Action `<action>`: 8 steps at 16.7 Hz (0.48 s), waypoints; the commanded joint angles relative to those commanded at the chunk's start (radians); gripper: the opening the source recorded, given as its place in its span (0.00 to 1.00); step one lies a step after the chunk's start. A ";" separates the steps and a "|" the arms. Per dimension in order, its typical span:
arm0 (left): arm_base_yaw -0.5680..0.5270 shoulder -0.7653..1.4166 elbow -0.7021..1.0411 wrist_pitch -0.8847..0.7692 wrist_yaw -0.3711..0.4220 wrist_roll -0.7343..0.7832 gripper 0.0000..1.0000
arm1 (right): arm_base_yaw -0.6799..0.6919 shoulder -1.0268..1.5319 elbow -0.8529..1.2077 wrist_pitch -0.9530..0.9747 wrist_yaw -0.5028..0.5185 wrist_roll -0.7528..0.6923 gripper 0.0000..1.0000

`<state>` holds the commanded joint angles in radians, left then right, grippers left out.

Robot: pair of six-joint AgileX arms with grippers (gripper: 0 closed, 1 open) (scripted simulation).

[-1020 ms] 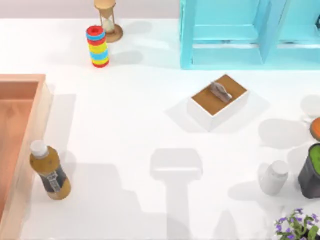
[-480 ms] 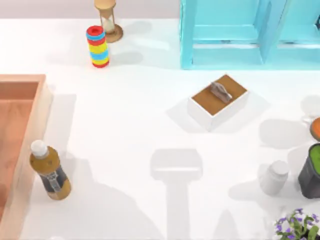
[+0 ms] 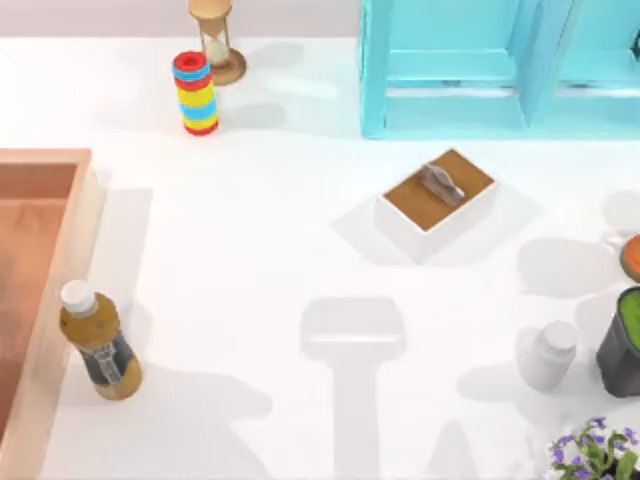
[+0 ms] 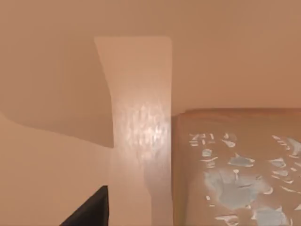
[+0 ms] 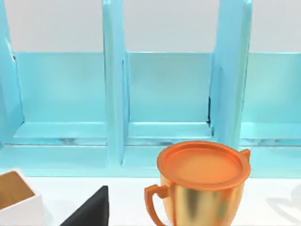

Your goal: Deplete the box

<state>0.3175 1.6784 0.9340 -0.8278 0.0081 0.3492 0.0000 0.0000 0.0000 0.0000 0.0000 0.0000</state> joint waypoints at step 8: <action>0.000 0.000 0.000 0.000 0.000 0.000 0.55 | 0.000 0.000 0.000 0.000 0.000 0.000 1.00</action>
<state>0.3175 1.6784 0.9340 -0.8278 0.0081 0.3492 0.0000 0.0000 0.0000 0.0000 0.0000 0.0000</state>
